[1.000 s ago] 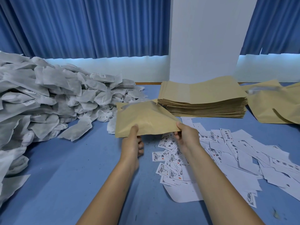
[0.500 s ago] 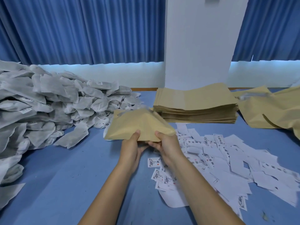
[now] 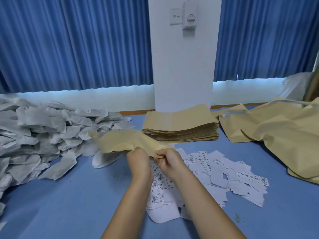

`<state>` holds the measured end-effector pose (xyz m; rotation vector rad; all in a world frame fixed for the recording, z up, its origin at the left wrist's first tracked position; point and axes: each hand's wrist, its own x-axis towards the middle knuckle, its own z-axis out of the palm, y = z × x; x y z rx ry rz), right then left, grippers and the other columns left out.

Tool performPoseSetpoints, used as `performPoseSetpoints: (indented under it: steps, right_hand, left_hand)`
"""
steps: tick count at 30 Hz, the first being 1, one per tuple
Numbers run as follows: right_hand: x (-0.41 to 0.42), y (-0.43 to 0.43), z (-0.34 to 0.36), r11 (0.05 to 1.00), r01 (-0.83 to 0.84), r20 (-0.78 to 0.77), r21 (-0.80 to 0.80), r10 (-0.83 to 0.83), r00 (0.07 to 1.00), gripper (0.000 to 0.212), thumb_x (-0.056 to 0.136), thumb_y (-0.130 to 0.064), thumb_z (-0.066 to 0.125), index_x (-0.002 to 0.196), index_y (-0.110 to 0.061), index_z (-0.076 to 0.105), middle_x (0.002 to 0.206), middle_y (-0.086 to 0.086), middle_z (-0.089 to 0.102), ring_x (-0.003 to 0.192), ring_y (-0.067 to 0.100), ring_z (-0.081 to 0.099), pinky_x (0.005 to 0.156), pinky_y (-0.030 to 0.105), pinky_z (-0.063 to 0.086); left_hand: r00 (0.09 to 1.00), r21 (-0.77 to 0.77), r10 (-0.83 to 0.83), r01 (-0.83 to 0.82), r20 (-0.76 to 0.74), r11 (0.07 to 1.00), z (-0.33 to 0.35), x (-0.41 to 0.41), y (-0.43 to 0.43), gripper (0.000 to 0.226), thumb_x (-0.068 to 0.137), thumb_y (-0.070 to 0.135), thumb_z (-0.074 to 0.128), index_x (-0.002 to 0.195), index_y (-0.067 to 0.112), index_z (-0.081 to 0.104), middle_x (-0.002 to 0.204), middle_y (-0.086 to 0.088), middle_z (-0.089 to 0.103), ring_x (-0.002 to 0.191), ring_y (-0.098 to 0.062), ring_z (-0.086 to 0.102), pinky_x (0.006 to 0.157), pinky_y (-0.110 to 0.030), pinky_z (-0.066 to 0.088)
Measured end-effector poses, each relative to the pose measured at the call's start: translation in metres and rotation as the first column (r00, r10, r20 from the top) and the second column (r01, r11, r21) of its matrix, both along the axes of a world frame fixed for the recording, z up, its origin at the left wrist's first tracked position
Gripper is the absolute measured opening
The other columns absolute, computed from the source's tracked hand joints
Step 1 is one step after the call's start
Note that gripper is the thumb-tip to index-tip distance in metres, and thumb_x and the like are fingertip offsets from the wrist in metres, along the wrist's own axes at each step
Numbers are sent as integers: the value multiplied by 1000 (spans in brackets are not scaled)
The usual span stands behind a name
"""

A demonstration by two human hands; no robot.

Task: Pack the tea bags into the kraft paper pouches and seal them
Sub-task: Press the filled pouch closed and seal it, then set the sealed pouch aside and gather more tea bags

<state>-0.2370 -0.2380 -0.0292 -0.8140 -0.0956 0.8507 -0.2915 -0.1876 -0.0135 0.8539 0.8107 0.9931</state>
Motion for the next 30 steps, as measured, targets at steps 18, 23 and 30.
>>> performPoseSetpoints:
  steps: [18,23,30]
  right_hand:
    - [47,-149,31,961,267,142,-75,-254,957,34,88,12,32,64,-11,39,36,0,49,30,11,48,43,18,31]
    - [55,-180,48,872,416,222,-258,-365,904,30,83,9,38,63,-12,32,52,3,38,21,11,35,35,14,24]
    - [65,-207,50,853,498,114,-158,-485,867,23,81,1,41,62,-11,42,41,-1,48,34,13,45,40,12,36]
  left_hand:
    - [961,58,-263,268,-81,962,37,52,-161,33,96,4,35,66,16,33,67,-3,38,80,-24,44,69,-34,37]
    - [971,50,-236,237,-35,970,44,54,-202,33,94,-3,36,66,14,30,82,-20,52,83,-42,57,73,-47,49]
    - [945,9,-323,323,55,946,57,85,-232,26,92,-1,35,105,9,55,101,-11,63,83,-25,63,71,-32,52]
